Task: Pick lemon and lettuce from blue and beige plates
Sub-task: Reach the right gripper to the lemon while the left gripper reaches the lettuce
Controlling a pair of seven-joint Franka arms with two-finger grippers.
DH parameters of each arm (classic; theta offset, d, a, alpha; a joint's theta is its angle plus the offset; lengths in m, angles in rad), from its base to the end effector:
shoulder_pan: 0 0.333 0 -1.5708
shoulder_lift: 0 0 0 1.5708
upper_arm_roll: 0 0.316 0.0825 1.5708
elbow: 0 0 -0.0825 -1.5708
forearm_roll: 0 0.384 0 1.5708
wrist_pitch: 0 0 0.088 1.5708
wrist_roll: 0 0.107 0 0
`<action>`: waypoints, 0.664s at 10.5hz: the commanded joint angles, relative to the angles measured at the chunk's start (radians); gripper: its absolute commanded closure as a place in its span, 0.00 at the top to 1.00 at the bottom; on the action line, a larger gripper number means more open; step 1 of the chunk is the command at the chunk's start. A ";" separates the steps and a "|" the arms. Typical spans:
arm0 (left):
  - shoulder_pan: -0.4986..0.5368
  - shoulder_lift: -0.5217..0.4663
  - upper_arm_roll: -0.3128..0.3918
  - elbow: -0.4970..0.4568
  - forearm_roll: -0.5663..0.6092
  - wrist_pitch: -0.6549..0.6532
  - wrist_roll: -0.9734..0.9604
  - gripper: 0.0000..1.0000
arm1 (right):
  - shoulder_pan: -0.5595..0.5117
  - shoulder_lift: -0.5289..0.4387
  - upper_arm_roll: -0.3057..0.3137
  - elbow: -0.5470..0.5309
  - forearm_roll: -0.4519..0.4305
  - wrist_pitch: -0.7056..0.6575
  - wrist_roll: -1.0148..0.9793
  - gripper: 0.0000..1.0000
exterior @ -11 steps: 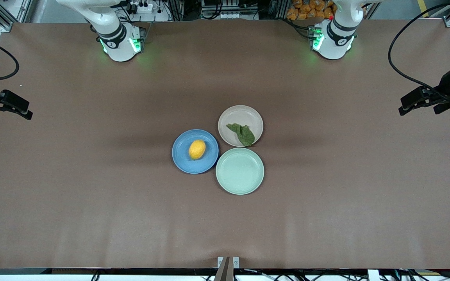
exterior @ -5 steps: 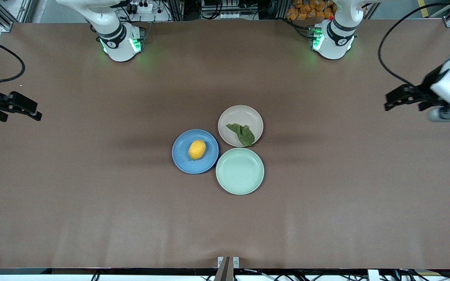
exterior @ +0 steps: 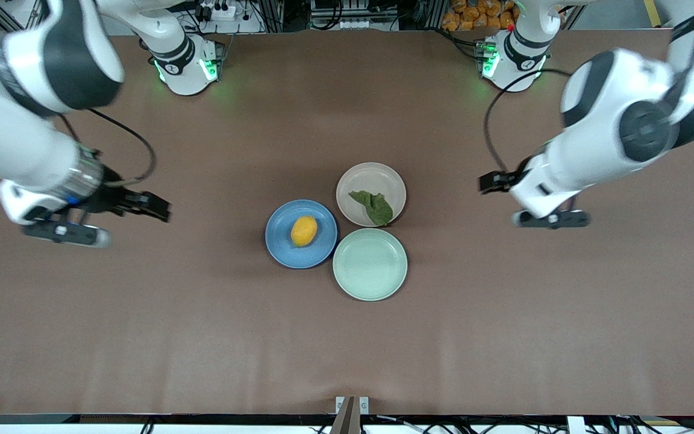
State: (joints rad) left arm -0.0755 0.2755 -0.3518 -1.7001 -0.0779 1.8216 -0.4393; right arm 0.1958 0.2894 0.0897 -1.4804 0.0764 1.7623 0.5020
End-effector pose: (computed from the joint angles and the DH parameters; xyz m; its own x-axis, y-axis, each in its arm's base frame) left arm 0.5684 -0.2474 0.4304 0.9800 0.0326 -0.1964 0.0511 -0.9946 0.0902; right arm 0.6228 0.1826 0.5107 0.9716 -0.2302 -0.0547 -0.2342 -0.9685 -0.0844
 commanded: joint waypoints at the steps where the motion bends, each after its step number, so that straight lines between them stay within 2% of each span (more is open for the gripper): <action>1: -0.151 0.088 0.004 -0.014 0.066 0.106 -0.221 1.00 | 0.017 0.101 0.099 0.020 -0.004 0.076 0.201 1.00; 4: -0.239 0.192 0.002 -0.018 0.084 0.209 -0.388 1.00 | 0.074 0.223 0.171 0.016 0.003 0.137 0.273 1.00; 7: -0.312 0.287 0.002 -0.021 0.082 0.364 -0.599 1.00 | 0.114 0.338 0.194 0.011 0.005 0.279 0.351 1.00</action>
State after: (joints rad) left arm -0.3554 0.5209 -0.3532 -1.7298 -0.0163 2.1210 -0.9404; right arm 0.2979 0.5658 0.2697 -1.4876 0.0761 1.9896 0.8144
